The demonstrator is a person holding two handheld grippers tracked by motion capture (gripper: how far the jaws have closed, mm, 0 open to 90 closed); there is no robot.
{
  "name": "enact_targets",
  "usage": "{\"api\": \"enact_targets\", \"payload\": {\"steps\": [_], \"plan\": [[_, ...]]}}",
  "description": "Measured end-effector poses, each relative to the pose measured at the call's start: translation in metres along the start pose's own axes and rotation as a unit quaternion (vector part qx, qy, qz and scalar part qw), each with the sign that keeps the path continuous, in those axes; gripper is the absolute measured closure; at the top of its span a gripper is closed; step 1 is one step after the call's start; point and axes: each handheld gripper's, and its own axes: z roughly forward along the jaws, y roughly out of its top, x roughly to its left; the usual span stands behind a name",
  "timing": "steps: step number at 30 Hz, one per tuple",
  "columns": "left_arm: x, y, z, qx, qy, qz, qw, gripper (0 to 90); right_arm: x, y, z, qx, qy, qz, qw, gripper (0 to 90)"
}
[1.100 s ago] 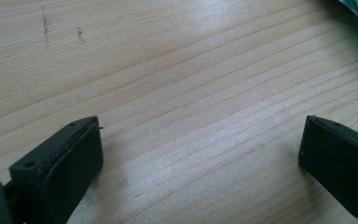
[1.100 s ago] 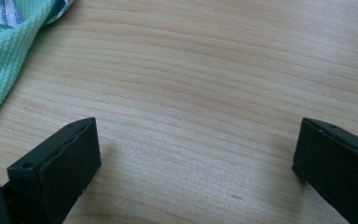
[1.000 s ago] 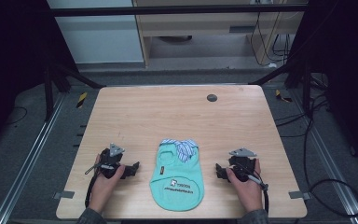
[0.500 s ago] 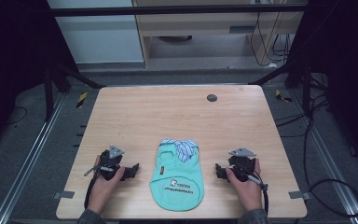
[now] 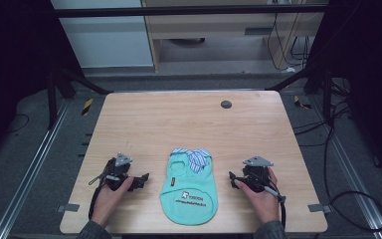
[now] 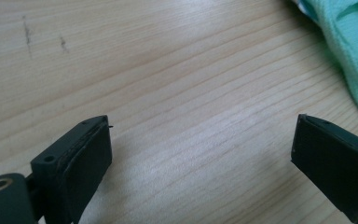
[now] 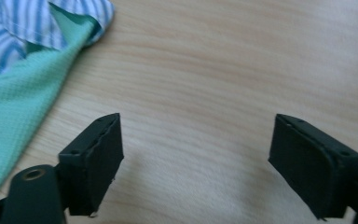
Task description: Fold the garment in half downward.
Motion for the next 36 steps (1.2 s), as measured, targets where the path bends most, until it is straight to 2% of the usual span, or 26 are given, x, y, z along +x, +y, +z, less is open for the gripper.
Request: {"api": "enact_targets", "payload": {"steps": [5,7,8,9,12,13,14,17,20,21,24,25,27,30,32,33,36], "plan": [[0.001,0.025,-0.003,0.007,-0.011,0.013,0.9998,8.4,0.019,0.024,0.001,0.009,0.024,-0.042,0.9988,30.1],[-0.001,0.035,-0.003,0.007,-0.015,0.022,0.9996,11.9,0.025,0.035,0.002,0.014,0.033,-0.063,0.9974,35.2],[-0.001,0.039,-0.003,0.010,-0.019,0.026,0.9994,16.4,0.030,0.046,0.005,0.014,0.042,-0.082,0.9956,41.2],[-0.002,0.043,-0.002,0.009,-0.021,0.028,0.9993,16.4,0.030,0.046,0.005,0.014,0.042,-0.082,0.9956,41.2],[-0.002,0.054,0.001,0.004,-0.034,0.019,0.9992,23.5,0.035,0.060,0.011,0.024,0.052,-0.099,0.9934,50.4],[-0.001,0.060,0.004,0.008,-0.044,0.016,0.9989,28.0,0.037,0.067,0.015,0.023,0.054,-0.108,0.9924,57.0],[-0.001,0.060,0.004,0.008,-0.044,0.016,0.9989,30.8,0.037,0.067,0.015,0.023,0.054,-0.108,0.9924,57.0],[-0.002,0.070,0.010,0.006,-0.053,0.014,0.9985,35.2,0.039,0.076,0.023,0.028,0.070,-0.105,0.9916,64.5],[-0.006,0.080,0.019,0.016,-0.057,0.027,0.9979,42.7,0.039,0.083,0.038,0.028,0.086,-0.096,0.9913,70.2],[-0.010,0.087,0.026,0.018,-0.061,0.032,0.9975,44.3,0.039,0.084,0.042,0.025,0.088,-0.092,0.9916,70.8],[-0.015,0.094,0.033,0.019,-0.068,0.033,0.9970,45.4,0.038,0.086,0.049,0.030,0.088,-0.088,0.9918,72.9],[-0.021,0.100,0.041,0.020,-0.071,0.039,0.9965,46.2,0.037,0.087,0.056,0.033,0.087,-0.086,0.9919,72.4],[-0.023,0.103,0.046,0.023,-0.074,0.043,0.9961,47.0,0.037,0.088,0.062,0.037,0.086,-0.086,0.9919,69.2],[-0.031,0.111,0.057,0.028,-0.072,0.054,0.9956,47.7,0.036,0.089,0.067,0.038,0.083,-0.083,0.9924,69.0],[-0.035,0.116,0.063,0.029,-0.078,0.054,0.9951,47.9,0.034,0.089,0.071,0.040,0.082,-0.080,0.9927,68.1],[-0.037,0.117,0.066,0.026,-0.078,0.051,0.9953,48.5,0.034,0.089,0.075,0.043,0.083,-0.080,0.9924,69.2],[-0.043,0.120,0.073,0.031,-0.072,0.059,0.9951,50.2,0.034,0.089,0.077,0.045,0.082,-0.082,0.9922,70.4]]}}
